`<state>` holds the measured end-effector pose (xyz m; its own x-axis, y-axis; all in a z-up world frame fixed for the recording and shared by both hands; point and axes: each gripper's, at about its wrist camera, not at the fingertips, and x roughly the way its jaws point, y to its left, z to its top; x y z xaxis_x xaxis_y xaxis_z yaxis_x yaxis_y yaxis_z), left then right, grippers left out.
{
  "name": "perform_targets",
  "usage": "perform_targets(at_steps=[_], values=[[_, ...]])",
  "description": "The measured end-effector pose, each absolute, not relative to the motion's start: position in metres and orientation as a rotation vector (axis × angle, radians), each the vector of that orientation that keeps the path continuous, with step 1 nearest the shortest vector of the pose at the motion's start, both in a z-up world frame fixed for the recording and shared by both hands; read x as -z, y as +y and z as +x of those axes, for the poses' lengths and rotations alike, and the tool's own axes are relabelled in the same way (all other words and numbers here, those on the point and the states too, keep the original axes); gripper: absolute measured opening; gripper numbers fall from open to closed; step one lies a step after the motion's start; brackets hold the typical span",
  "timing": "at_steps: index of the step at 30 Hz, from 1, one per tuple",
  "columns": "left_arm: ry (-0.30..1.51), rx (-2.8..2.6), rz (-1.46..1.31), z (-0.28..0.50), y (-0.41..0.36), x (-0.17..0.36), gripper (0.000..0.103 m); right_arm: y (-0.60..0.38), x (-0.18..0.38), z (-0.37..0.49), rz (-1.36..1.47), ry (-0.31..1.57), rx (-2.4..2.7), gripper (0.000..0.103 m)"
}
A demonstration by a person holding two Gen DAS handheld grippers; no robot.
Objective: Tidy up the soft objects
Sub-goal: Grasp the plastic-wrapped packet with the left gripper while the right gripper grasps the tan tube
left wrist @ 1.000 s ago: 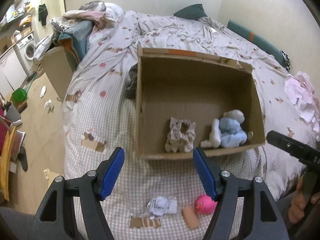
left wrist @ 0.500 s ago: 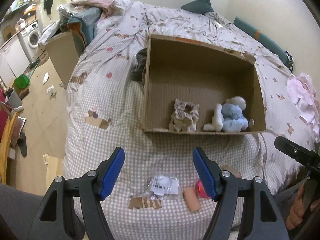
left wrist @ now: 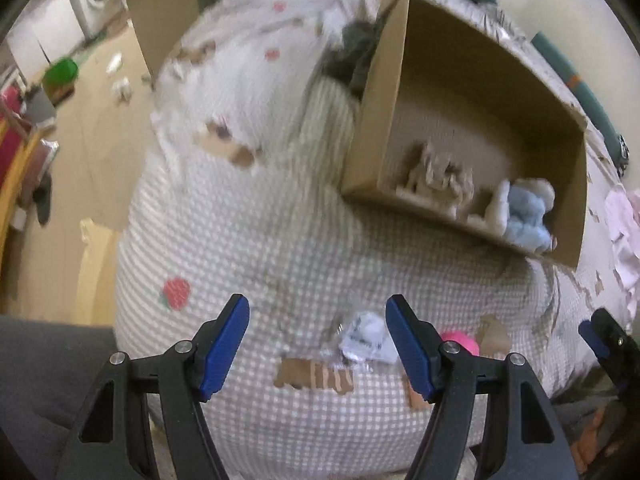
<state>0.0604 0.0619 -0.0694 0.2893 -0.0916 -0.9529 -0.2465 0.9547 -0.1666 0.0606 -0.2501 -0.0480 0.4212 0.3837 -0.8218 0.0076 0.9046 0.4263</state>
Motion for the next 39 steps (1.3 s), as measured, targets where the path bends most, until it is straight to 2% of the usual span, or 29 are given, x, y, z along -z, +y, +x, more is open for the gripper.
perform_targets(at_steps=[8, 13, 14, 15, 17, 18, 19, 26, 28, 33, 36, 39], values=[[1.419, 0.014, -0.202, 0.069, 0.016, 0.113, 0.068, -0.242, 0.057, 0.07, 0.41, 1.157, -0.247, 0.092], [1.441, 0.009, -0.104, 0.071, -0.001, 0.125, 0.064, -0.243, 0.061, 0.071, 0.409, 1.169, -0.236, 0.092], [1.441, 0.012, -0.094, 0.07, -0.004, 0.125, 0.059, -0.244, 0.061, 0.071, 0.411, 1.172, -0.233, 0.092], [1.44, 0.013, -0.08, 0.07, -0.005, 0.126, 0.045, -0.245, 0.062, 0.071, 0.415, 1.174, -0.231, 0.092], [1.447, 0.013, -0.049, 0.071, -0.009, 0.129, 0.033, -0.246, 0.063, 0.072, 0.419, 1.179, -0.225, 0.092], [1.443, 0.008, -0.047, 0.07, -0.009, 0.129, 0.023, -0.247, 0.063, 0.072, 0.42, 1.181, -0.224, 0.092], [1.444, 0.008, -0.049, 0.071, -0.009, 0.129, 0.021, -0.247, 0.064, 0.072, 0.42, 1.185, -0.222, 0.092], [1.347, -0.056, -0.118, 0.076, 0.01, 0.097, 0.021, -0.235, 0.09, 0.079, 0.402, 1.313, -0.235, 0.091], [1.319, -0.061, -0.138, 0.075, 0.014, 0.088, 0.021, -0.232, 0.102, 0.081, 0.446, 1.365, -0.273, 0.081], [1.264, -0.051, -0.165, 0.069, 0.018, 0.064, 0.021, -0.216, 0.117, 0.086, 0.427, 1.418, -0.277, 0.077], [1.252, -0.04, -0.142, 0.069, 0.015, 0.06, 0.021, -0.202, 0.124, 0.091, 0.387, 1.443, -0.278, 0.064], [1.224, -0.039, -0.088, 0.062, 0.005, 0.055, 0.021, -0.189, 0.133, 0.095, 0.327, 1.472, -0.248, 0.058]])
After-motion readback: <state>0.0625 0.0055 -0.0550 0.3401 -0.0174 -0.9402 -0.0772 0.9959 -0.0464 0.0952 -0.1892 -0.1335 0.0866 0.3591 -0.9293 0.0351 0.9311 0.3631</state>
